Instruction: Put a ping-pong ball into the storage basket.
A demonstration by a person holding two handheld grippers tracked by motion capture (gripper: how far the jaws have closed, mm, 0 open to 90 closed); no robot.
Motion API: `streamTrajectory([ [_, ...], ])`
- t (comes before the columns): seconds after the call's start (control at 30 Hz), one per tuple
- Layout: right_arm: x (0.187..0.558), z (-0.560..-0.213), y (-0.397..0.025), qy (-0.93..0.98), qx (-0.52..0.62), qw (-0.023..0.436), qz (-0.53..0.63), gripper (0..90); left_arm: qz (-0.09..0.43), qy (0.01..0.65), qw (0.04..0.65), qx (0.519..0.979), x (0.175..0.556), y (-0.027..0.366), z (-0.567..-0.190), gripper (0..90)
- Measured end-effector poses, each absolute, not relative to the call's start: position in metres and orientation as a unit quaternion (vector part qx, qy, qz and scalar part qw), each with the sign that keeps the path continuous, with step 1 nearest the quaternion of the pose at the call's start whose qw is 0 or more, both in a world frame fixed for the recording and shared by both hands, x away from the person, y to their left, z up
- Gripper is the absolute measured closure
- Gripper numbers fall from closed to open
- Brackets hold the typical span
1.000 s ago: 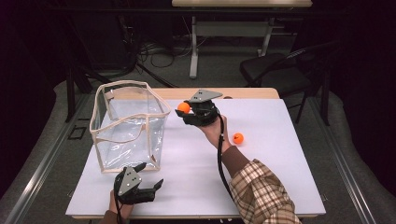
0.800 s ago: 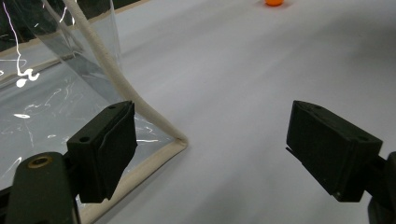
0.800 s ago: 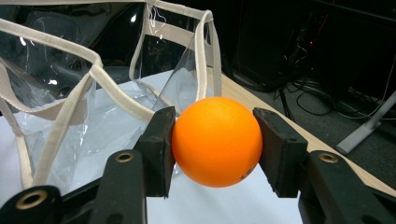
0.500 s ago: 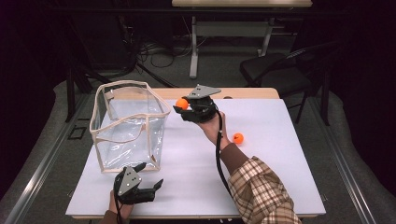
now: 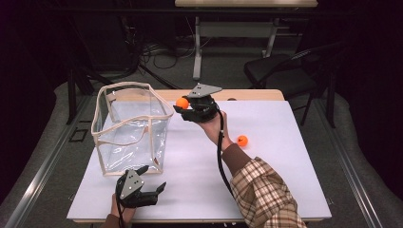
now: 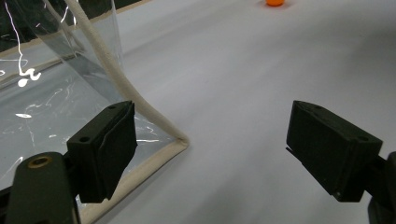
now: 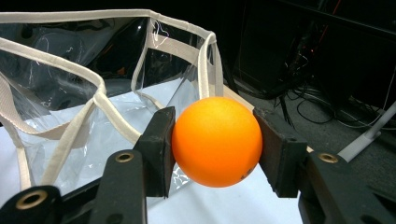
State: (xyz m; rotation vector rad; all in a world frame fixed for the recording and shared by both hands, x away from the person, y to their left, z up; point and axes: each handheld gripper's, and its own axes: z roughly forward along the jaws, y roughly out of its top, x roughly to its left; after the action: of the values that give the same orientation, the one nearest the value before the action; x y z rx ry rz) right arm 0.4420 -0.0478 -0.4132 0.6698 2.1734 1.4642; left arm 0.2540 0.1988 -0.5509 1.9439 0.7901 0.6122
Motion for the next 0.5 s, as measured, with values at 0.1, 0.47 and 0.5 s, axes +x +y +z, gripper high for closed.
streamTrajectory([
  [0.1, 0.443, -0.4112, -0.0465, 0.784, 0.24, 0.217, 0.529, 50.9, 0.248, 0.32, 0.46, 0.79, 0.2542, 0.1991, -0.5507, 16.0],
  [0.47, 0.4461, -0.4066, -0.042, 0.782, 0.238, 0.217, 0.533, 50.8, 0.248, 0.32, 0.46, 0.791, 0.2542, 0.1989, -0.5508, 16.0],
  [0.5, 0.4467, -0.4061, -0.0417, 0.783, 0.237, 0.218, 0.533, 50.8, 0.248, 0.32, 0.46, 0.79, 0.2542, 0.1989, -0.5508, 16.0],
])
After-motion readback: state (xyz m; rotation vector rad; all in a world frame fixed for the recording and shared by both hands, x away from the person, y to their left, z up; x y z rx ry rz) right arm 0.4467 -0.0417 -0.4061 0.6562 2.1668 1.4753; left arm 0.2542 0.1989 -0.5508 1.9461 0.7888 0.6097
